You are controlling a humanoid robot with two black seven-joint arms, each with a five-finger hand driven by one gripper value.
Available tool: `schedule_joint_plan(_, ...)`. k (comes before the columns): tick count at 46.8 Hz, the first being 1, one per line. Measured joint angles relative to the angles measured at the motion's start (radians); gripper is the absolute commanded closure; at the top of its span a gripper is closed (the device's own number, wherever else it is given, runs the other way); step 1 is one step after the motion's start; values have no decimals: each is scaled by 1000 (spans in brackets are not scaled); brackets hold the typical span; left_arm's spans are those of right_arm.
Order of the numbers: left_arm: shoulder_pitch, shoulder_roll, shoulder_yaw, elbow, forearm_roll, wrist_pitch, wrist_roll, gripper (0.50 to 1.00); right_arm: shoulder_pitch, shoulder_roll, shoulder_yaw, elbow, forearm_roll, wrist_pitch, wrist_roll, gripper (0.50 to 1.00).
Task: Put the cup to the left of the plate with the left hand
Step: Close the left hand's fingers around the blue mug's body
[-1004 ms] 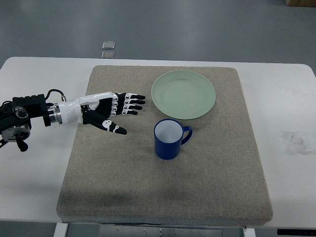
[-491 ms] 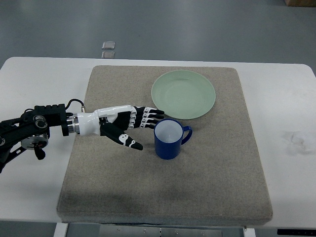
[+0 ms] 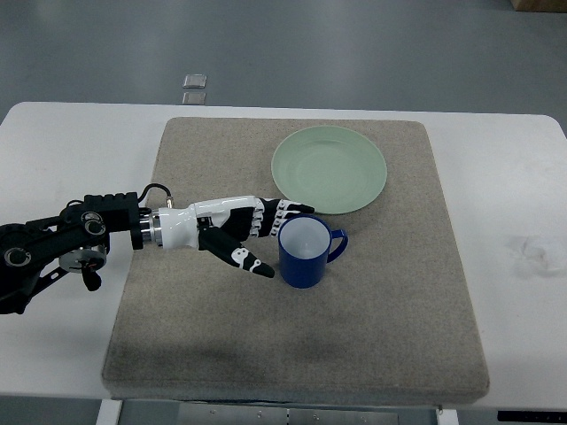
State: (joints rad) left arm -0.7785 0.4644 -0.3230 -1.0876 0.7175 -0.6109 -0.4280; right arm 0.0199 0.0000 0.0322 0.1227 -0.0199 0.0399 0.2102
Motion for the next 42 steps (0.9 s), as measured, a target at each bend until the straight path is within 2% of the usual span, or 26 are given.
schedule_joint_plan(42,16,-73,-7,70,2,0,0,523,0,0,0,0,0,0,0,568)
